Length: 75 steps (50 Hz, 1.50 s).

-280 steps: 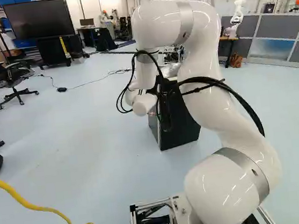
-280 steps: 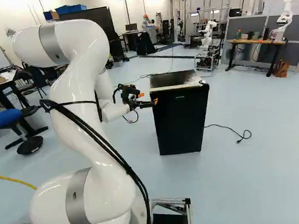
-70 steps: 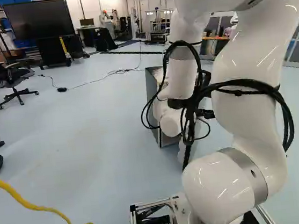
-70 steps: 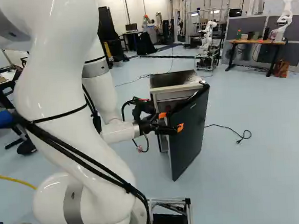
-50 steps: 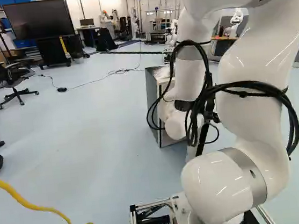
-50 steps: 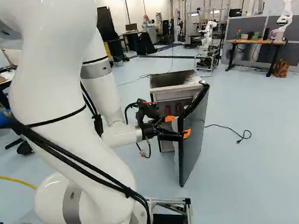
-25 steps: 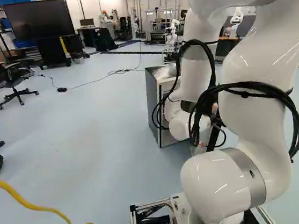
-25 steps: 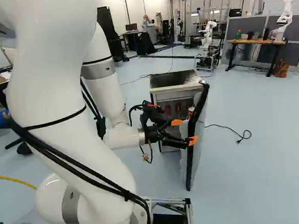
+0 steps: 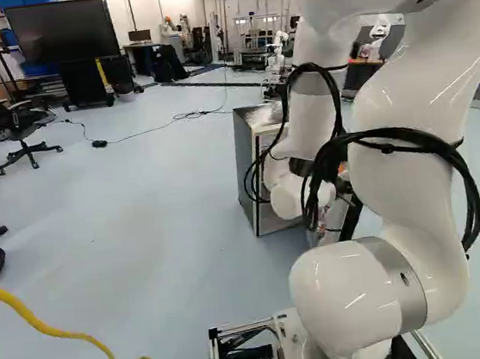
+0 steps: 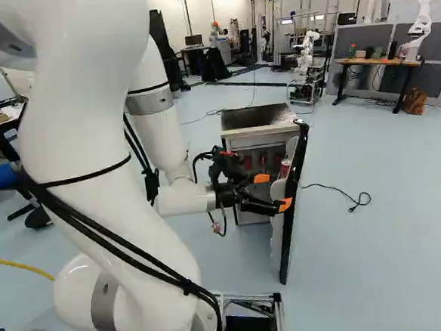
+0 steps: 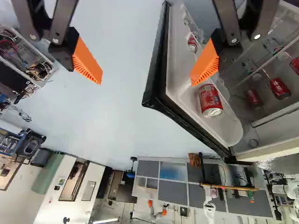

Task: Grab a drink from the fridge

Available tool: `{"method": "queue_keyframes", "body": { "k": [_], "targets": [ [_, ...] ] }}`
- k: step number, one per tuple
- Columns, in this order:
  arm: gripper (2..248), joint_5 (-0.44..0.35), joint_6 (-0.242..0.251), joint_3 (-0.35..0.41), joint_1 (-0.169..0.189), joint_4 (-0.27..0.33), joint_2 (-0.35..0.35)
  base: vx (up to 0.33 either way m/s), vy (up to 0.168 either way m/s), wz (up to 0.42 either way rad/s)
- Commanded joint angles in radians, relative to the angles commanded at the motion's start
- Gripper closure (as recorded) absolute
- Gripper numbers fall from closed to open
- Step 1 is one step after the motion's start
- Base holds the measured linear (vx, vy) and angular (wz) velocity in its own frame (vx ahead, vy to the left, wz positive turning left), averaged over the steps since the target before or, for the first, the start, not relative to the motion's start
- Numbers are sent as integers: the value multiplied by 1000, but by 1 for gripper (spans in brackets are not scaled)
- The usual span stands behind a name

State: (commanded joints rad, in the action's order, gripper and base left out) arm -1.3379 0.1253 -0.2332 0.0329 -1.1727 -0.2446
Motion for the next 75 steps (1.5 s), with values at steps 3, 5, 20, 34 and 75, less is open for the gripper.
{"method": "queue_keyframes", "body": {
  "k": [3,5,20,34,75],
  "targets": [
    [3,0,0,-8,7,0,-5,0,0,0],
    [3,0,0,-13,14,0,-9,0,0,0],
    [3,0,0,-62,75,0,-43,0,0,0],
    [3,0,0,-113,136,0,-77,0,0,0],
    [3,0,0,-286,316,0,-191,0,0,0]
  ]
}}
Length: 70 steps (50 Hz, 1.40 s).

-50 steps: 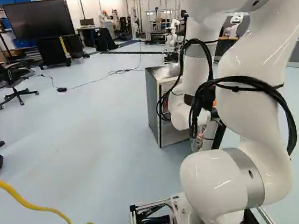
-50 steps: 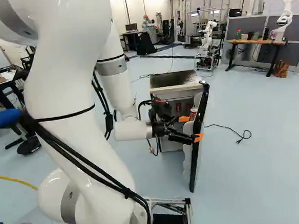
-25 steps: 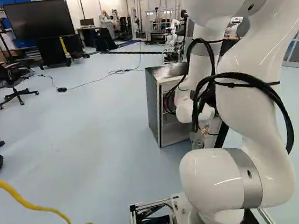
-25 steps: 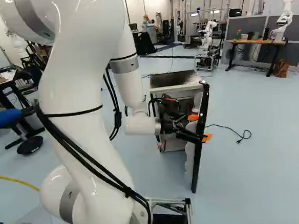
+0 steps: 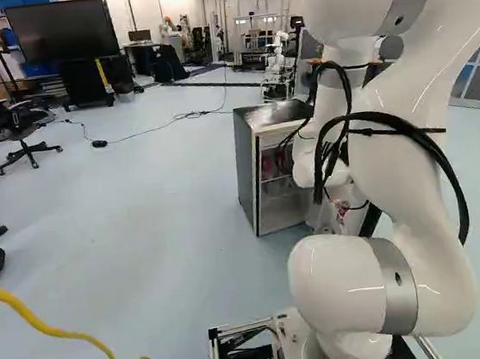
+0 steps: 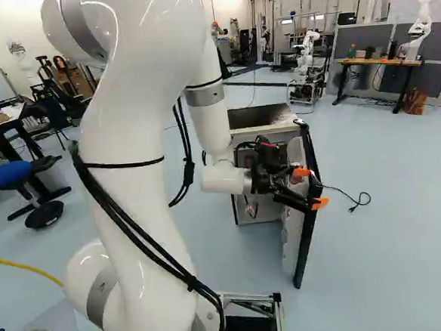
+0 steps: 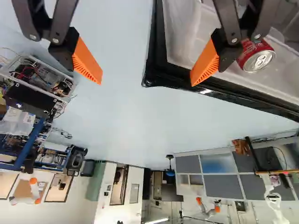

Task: Grab a drink from the fridge

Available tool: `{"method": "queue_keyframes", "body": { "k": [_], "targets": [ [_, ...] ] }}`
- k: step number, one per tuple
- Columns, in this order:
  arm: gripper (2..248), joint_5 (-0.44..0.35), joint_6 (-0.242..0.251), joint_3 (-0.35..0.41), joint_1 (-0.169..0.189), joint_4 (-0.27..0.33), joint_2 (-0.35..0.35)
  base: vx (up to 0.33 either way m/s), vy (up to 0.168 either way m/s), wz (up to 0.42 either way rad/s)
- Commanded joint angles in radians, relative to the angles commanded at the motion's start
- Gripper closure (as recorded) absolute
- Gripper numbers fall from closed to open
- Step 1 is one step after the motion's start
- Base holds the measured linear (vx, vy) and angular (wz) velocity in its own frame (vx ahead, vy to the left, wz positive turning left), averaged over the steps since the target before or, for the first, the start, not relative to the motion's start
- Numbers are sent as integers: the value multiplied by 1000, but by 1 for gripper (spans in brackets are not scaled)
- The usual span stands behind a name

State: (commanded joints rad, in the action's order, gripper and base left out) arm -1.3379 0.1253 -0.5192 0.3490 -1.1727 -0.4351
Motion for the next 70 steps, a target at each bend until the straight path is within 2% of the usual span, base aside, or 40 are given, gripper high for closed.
{"method": "queue_keyframes", "body": {
  "k": [36,70],
  "targets": [
    [3,0,0,-180,138,0,-113,0,0,0],
    [3,0,0,-349,239,0,-215,0,0,0]
  ]
}}
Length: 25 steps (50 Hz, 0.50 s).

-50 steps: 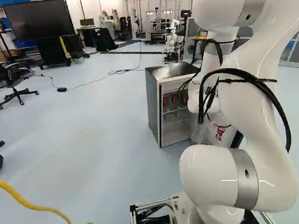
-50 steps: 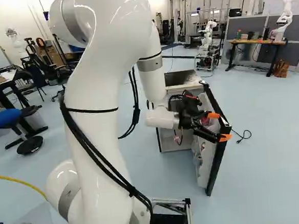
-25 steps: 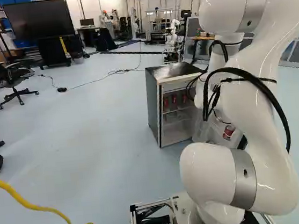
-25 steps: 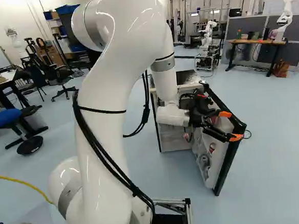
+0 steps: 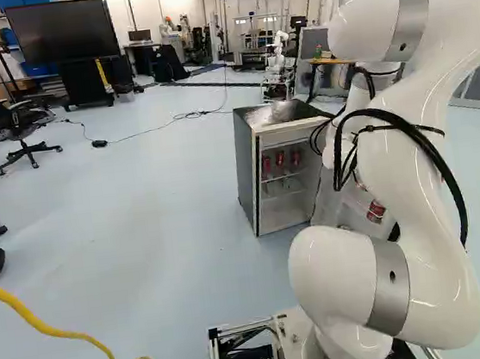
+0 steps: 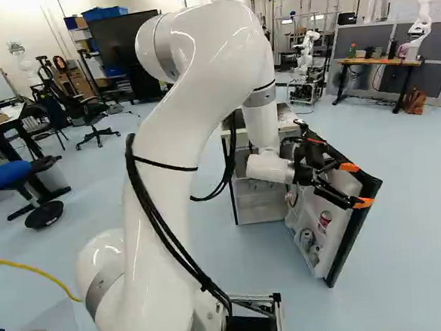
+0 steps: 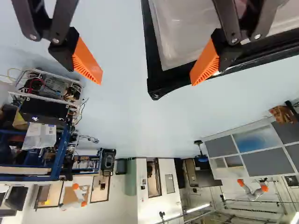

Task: Grab a drink from the fridge

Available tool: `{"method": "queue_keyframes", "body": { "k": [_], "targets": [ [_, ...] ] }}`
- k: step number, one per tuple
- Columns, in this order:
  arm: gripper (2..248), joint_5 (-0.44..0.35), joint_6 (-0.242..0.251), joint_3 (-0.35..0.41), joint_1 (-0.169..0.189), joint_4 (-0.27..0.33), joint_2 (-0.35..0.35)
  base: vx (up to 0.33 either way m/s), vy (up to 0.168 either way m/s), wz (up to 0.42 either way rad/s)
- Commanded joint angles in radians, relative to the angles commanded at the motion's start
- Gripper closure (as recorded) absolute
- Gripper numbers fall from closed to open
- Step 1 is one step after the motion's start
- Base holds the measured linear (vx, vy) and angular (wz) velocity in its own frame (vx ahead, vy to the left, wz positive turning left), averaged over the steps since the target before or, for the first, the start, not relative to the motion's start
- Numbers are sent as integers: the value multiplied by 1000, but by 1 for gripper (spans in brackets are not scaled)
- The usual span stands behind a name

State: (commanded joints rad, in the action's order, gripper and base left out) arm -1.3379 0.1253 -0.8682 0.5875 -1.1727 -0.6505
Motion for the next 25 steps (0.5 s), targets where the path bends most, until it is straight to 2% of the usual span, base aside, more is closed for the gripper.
{"method": "queue_keyframes", "body": {
  "k": [12,25],
  "targets": [
    [3,0,0,6,5,0,4,0,0,0],
    [3,0,0,82,-10,13,49,0,0,0]
  ]
}}
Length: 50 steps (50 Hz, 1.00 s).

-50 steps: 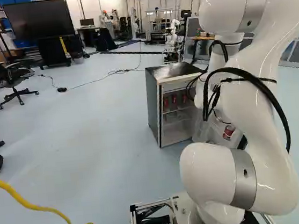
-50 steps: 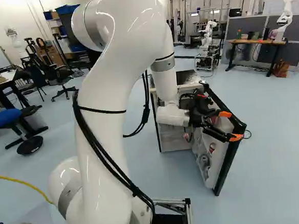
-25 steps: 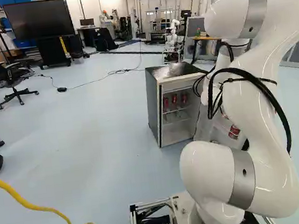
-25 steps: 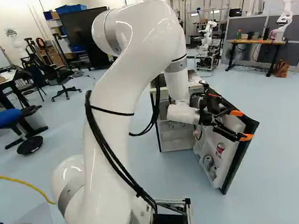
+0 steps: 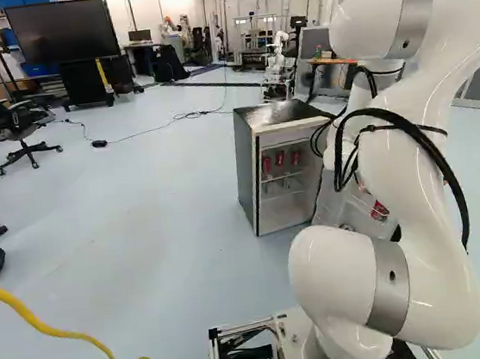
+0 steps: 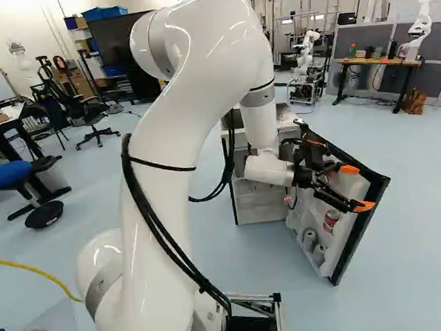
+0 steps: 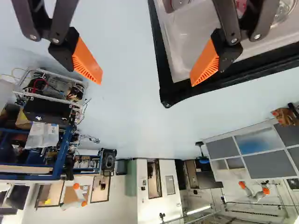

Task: Grab a drink from the fridge

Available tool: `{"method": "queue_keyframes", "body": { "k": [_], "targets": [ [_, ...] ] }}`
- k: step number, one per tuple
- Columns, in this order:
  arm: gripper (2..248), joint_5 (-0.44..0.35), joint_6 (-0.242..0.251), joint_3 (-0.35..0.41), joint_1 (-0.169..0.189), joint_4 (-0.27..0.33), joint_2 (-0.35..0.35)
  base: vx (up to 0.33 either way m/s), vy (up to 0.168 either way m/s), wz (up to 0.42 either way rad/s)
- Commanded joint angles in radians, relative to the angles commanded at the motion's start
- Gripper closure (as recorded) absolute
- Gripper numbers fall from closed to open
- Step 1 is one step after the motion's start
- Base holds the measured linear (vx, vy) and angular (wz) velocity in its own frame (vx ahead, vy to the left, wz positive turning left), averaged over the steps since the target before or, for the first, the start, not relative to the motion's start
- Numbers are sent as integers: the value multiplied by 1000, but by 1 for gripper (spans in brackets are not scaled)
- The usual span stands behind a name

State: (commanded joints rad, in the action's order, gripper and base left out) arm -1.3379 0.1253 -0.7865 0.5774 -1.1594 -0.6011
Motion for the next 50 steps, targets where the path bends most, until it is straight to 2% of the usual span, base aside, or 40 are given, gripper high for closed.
{"method": "queue_keyframes", "body": {
  "k": [12,50],
  "targets": [
    [3,0,0,83,-23,89,52,0,0,0],
    [3,0,0,321,-110,485,213,0,0,0]
  ]
}}
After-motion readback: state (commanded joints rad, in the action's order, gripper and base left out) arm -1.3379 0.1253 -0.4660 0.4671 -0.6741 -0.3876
